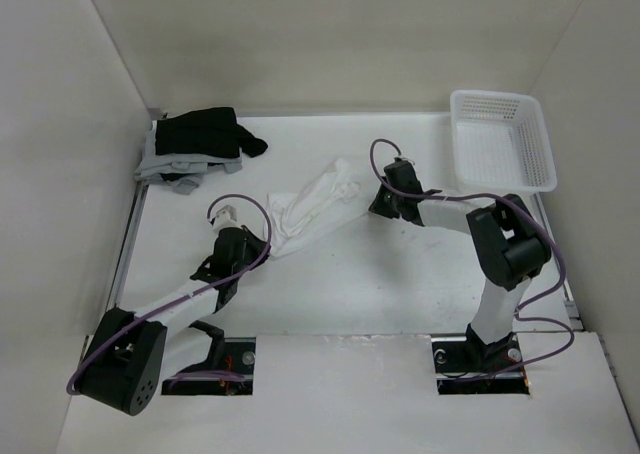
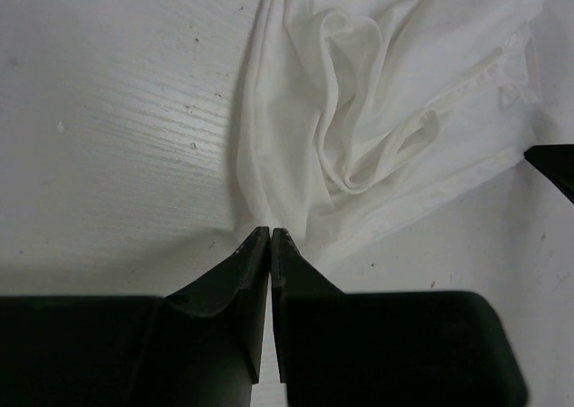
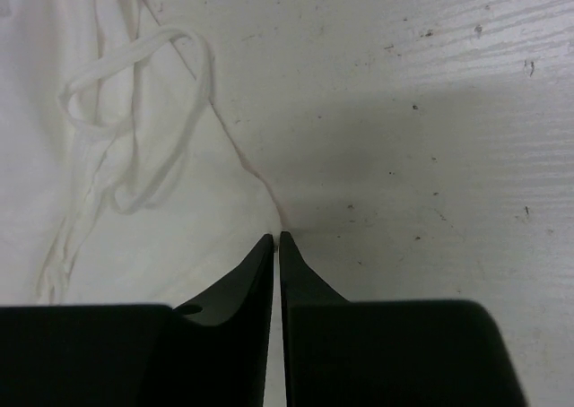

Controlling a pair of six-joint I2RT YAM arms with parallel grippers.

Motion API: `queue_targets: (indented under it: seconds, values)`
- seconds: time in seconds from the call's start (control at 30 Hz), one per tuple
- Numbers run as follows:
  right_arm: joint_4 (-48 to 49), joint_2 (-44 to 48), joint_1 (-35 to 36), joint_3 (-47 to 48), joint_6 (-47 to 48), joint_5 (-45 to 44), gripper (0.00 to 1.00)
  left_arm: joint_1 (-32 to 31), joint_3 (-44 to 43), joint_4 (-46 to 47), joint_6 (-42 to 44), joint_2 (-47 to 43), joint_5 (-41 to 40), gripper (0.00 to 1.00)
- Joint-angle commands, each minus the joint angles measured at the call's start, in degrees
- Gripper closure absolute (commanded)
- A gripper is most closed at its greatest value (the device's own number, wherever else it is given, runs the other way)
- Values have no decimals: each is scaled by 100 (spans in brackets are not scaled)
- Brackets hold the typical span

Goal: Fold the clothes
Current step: Flatten the tank top out

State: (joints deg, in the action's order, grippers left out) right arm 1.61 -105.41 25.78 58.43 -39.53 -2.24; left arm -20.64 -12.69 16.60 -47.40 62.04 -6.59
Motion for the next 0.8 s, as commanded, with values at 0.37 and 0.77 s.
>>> queue_targets:
  seconds: [0.37,0.77]
  values:
    - [-851,5137,948,-423,541,-1593,99,-31,-2304,-1535,-120,-2588,-509,96]
    - [-2358,6007,3692,2330,1825,-3318,99,-216,-4743,-1950,486,-2909,-1187,96]
